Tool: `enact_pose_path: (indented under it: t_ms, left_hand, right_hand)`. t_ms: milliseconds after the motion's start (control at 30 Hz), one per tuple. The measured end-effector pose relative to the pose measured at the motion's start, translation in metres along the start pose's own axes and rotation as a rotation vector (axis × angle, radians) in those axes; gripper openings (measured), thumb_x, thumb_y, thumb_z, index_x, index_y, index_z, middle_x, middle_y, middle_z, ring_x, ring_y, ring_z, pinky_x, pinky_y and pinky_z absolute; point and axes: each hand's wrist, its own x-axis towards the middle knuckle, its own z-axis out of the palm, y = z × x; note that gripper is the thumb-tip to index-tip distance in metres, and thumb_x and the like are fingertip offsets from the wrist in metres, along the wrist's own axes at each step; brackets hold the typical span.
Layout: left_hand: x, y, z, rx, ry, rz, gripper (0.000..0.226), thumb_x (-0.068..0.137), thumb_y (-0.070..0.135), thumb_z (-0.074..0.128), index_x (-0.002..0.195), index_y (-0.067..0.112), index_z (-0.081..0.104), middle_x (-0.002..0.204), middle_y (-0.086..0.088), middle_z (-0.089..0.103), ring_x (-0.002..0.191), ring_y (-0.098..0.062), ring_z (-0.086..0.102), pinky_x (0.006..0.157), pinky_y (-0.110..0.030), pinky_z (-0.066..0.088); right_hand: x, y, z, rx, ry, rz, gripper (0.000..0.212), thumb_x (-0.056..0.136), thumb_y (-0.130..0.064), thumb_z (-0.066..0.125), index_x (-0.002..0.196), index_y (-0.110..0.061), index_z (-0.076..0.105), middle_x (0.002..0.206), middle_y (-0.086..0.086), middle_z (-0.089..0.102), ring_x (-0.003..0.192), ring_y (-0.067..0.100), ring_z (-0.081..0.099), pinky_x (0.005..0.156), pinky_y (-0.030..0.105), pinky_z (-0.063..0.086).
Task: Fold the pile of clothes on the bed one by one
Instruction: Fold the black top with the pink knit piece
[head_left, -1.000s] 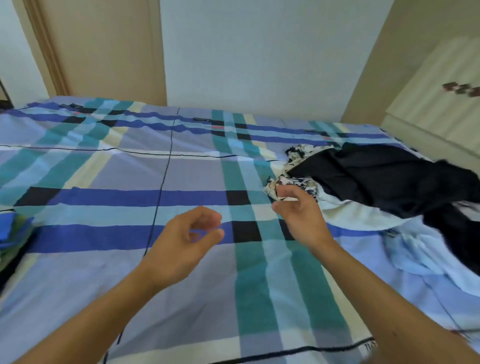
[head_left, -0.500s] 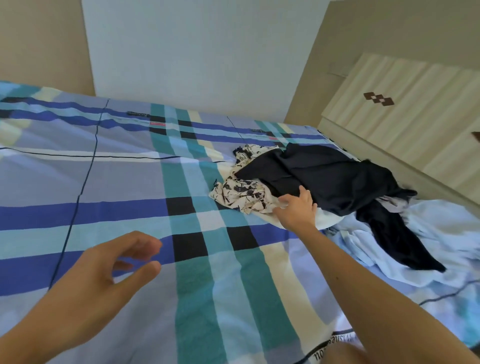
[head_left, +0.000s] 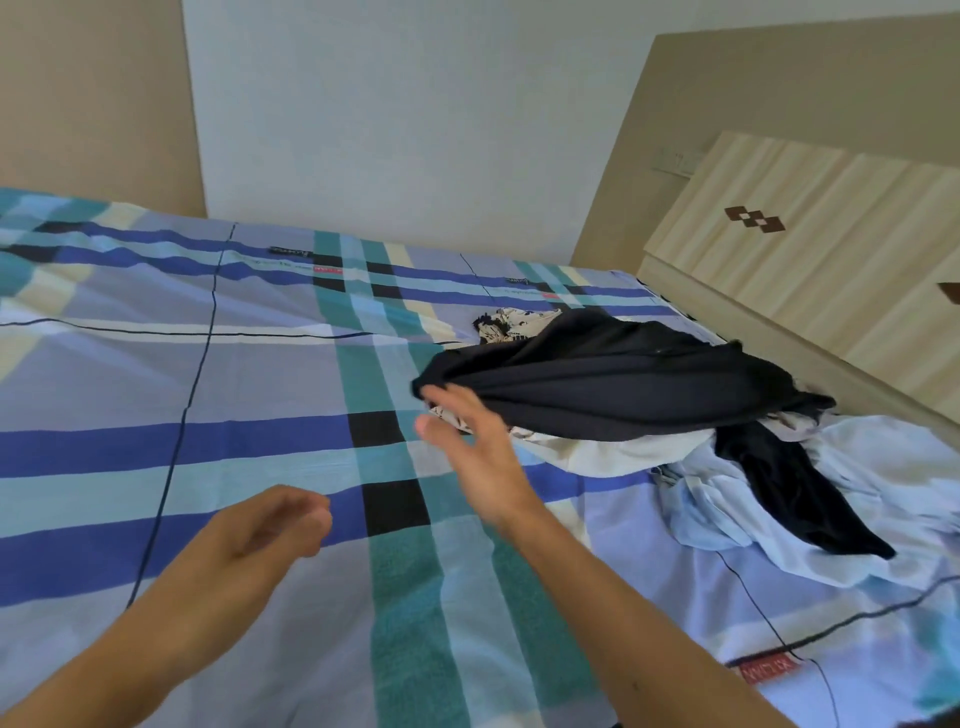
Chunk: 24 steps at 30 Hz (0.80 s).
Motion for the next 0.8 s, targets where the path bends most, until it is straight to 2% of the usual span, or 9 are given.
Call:
enact_pose_path:
  t_ms: [100, 200, 267, 333, 467, 567, 667, 733, 800]
  left_hand:
    - [0.0, 0.01, 0.0, -0.372, 0.046, -0.257, 0.042, 0.098, 0.05, 0.046, 0.113, 0.018, 0.069, 0.107, -0.013, 0.075, 0.099, -0.031, 0.069, 0.093, -0.051, 0.05]
    - [-0.006, 0.025, -0.01, -0.672, -0.016, -0.349, 0.056, 0.096, 0.055, 0.042, 0.11, 0.01, 0.072, 0.102, -0.017, 0.075, 0.095, -0.035, 0.072, 0.083, -0.048, 0.05]
    - [-0.013, 0.024, -0.017, -0.631, -0.068, -0.332, 0.047, 0.09, 0.047, 0.056, 0.099, 0.005, 0.076, 0.086, -0.017, 0.075, 0.071, -0.029, 0.073, 0.068, -0.04, 0.049]
    - [-0.013, 0.017, -0.019, -0.422, -0.066, -0.31, 0.032, 0.084, 0.023, 0.071, 0.106, 0.0, 0.07, 0.081, -0.025, 0.069, 0.066, -0.028, 0.066, 0.063, -0.036, 0.048]
    - [-0.012, 0.013, -0.009, -0.178, 0.109, -0.266, 0.025, 0.085, -0.011, 0.054, 0.1, 0.007, 0.064, 0.069, -0.012, 0.068, 0.063, -0.026, 0.064, 0.055, -0.031, 0.048]
    - [-0.014, 0.03, -0.007, -0.254, 0.232, -0.255, 0.025, 0.089, -0.011, 0.049, 0.089, 0.012, 0.059, 0.077, -0.018, 0.064, 0.069, -0.032, 0.06, 0.06, -0.035, 0.045]
    - [-0.003, 0.032, -0.021, -0.338, 0.352, -0.231, 0.021, 0.092, -0.009, 0.043, 0.088, 0.008, 0.056, 0.076, -0.017, 0.056, 0.064, -0.029, 0.05, 0.058, -0.034, 0.04]
    - [0.003, 0.033, -0.038, -0.369, 0.442, -0.232, 0.021, 0.092, -0.008, 0.042, 0.087, 0.009, 0.055, 0.078, -0.015, 0.054, 0.066, -0.028, 0.049, 0.059, -0.035, 0.039]
    - [0.007, 0.026, -0.06, -0.381, 0.516, -0.213, 0.017, 0.088, -0.005, 0.043, 0.086, 0.006, 0.055, 0.083, -0.017, 0.056, 0.066, -0.031, 0.05, 0.06, -0.035, 0.041]
  right_hand:
    - [-0.033, -0.019, 0.037, 0.113, -0.284, -0.09, 0.066, 0.079, -0.055, 0.058, 0.134, -0.02, 0.063, 0.146, -0.007, 0.048, 0.136, -0.003, 0.04, 0.117, 0.032, 0.031]
    - [-0.062, -0.029, 0.051, 0.242, -0.589, -0.111, 0.056, 0.09, -0.03, 0.053, 0.129, 0.01, 0.059, 0.127, 0.01, 0.057, 0.117, -0.002, 0.053, 0.1, 0.014, 0.039]
    - [-0.072, -0.033, 0.053, 0.282, -0.733, -0.142, 0.047, 0.096, -0.017, 0.045, 0.122, 0.019, 0.059, 0.121, 0.024, 0.061, 0.111, 0.01, 0.054, 0.102, 0.019, 0.039]
    - [-0.073, -0.034, 0.051, 0.275, -0.791, -0.154, 0.043, 0.099, -0.014, 0.043, 0.117, 0.021, 0.06, 0.119, 0.034, 0.061, 0.11, 0.017, 0.055, 0.105, 0.028, 0.04]
    - [-0.067, -0.035, 0.036, 0.282, -0.722, -0.12, 0.031, 0.096, -0.009, 0.057, 0.111, 0.018, 0.062, 0.111, 0.033, 0.065, 0.105, 0.026, 0.062, 0.101, 0.037, 0.046]
    - [-0.05, -0.018, 0.012, 0.054, -0.398, -0.222, 0.016, 0.086, -0.005, 0.068, 0.102, -0.003, 0.07, 0.102, 0.019, 0.071, 0.09, 0.021, 0.069, 0.088, 0.038, 0.052]
    - [-0.027, 0.013, -0.025, -0.471, -0.195, -0.378, 0.061, 0.073, -0.006, 0.066, 0.132, -0.02, 0.057, 0.13, 0.0, 0.054, 0.121, 0.017, 0.053, 0.106, 0.035, 0.042]
    - [-0.013, 0.035, -0.049, -0.794, -0.191, -0.241, 0.094, 0.07, -0.011, 0.07, 0.152, -0.032, 0.03, 0.157, -0.002, 0.023, 0.147, 0.023, 0.022, 0.122, 0.043, 0.02]
    - [-0.003, 0.056, -0.066, -1.033, -0.158, -0.035, 0.106, 0.072, -0.016, 0.074, 0.157, -0.036, 0.014, 0.165, -0.002, 0.0, 0.153, 0.025, -0.003, 0.122, 0.054, 0.003]
